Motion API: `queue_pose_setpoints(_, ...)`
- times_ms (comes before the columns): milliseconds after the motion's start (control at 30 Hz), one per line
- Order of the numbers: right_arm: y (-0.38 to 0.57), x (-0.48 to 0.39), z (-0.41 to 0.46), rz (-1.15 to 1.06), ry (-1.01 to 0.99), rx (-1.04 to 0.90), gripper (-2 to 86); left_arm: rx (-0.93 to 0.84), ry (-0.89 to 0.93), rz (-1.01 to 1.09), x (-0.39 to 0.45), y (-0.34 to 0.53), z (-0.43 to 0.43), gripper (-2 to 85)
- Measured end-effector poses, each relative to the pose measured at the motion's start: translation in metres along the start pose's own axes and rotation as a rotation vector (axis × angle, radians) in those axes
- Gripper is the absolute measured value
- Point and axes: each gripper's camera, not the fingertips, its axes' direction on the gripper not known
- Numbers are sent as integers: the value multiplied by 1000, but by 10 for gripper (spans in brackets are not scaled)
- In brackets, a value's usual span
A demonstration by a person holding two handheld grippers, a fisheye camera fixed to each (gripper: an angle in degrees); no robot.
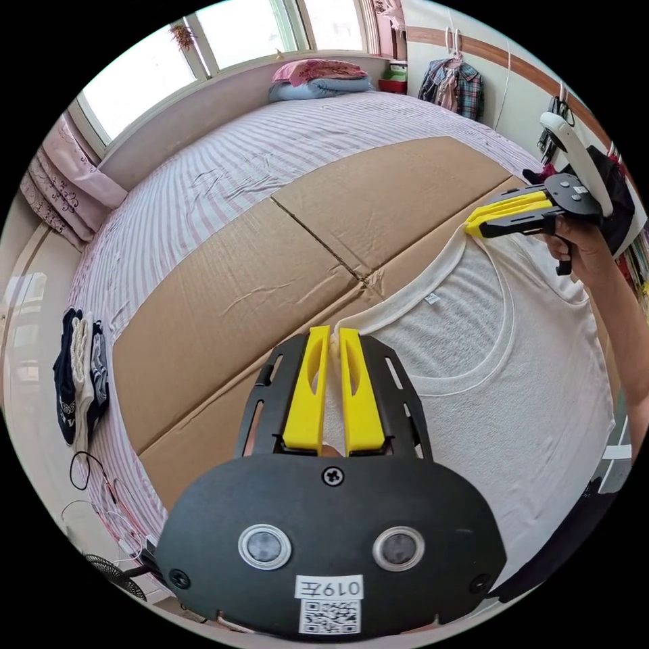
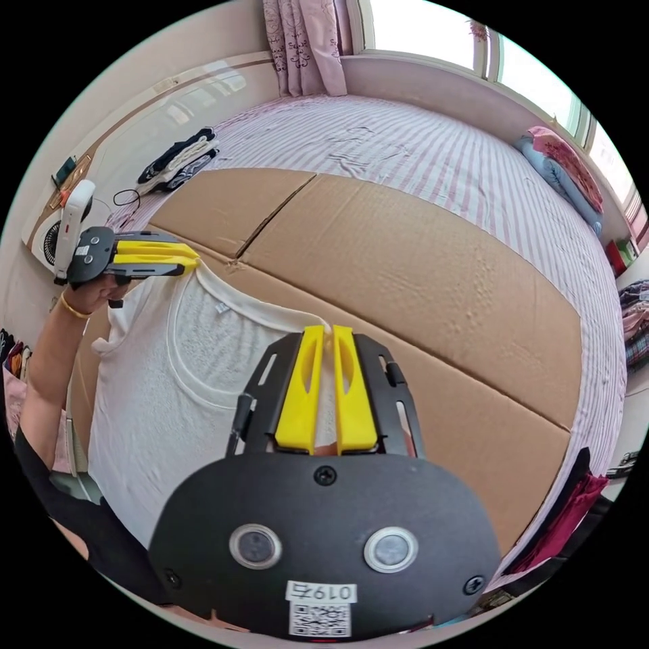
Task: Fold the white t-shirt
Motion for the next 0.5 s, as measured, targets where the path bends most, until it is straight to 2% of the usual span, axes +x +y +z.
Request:
queue_pose_setpoints(133,6,4,-6,24,-6,-1,49,-13,5,-23,8,-3,4,27)
queue_pose_setpoints(267,15,11,-20,24,-84,25,116,-3,-1,-44,15,-3,0,56)
queue_pose_setpoints(400,39,40,-59,54,-158,131,125,28,20,-103,7,-1,-13,84)
queue_pose_setpoints(500,59,68,-75,82,-181,108,116,98,42,-148,7,1,-28,81)
